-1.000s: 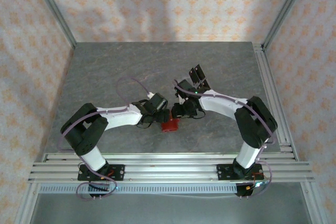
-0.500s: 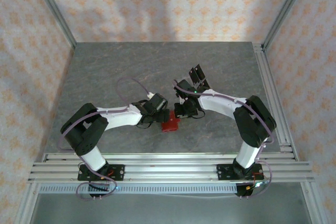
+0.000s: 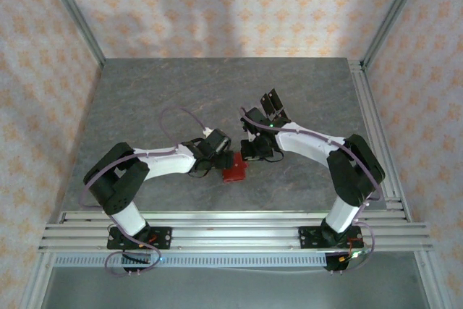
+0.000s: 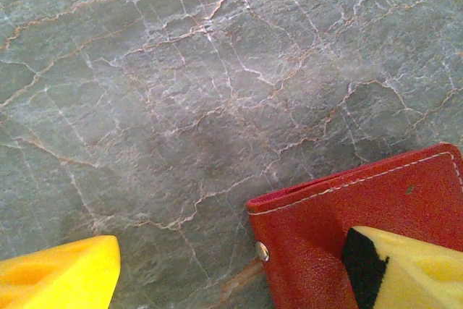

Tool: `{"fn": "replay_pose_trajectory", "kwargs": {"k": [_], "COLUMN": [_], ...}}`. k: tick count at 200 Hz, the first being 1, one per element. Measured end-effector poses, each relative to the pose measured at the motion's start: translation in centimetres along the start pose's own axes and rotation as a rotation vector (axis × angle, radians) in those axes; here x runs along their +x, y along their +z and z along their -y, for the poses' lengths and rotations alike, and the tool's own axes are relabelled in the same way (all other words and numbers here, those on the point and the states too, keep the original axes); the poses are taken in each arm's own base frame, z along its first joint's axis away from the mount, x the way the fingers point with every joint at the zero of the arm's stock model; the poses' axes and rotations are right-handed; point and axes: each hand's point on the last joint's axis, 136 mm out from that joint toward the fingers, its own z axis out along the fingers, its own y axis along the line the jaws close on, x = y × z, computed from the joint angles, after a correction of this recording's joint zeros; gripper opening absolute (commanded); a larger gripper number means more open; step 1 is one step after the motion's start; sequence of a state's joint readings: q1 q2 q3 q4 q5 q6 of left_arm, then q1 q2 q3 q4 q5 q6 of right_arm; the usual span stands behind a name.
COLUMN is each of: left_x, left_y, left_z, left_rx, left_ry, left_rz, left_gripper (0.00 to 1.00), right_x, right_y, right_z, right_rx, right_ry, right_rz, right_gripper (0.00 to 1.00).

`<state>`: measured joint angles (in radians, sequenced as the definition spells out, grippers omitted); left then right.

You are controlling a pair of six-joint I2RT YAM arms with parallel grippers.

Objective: Put the credit cards into the card holder

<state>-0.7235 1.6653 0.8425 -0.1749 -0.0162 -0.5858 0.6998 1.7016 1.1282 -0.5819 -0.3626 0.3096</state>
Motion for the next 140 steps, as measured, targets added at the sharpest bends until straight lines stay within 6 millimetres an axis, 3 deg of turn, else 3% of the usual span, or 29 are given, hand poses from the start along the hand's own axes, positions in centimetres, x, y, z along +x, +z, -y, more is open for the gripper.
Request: {"fn": "replay_pose_trajectory", "kwargs": {"k": [34, 140], "left_x": [0.0, 0.0], "left_y": [0.0, 0.0], "left_z": [0.0, 0.0], "left_rx": [-0.002, -0.005], "left_ry": [0.002, -0.006], "left_rz": [0.002, 0.004], "left_gripper": [0.82, 0.82], "right_x": [0.1, -0.3], "right_y": [0.0, 0.0], "right_z": [0.0, -1.1], "right_rx": [-0.002, -0.019], "right_ry": [-0.008, -0.023], "right_rz": [-0.003, 0.0], "right_gripper": [0.31, 0.34]}}
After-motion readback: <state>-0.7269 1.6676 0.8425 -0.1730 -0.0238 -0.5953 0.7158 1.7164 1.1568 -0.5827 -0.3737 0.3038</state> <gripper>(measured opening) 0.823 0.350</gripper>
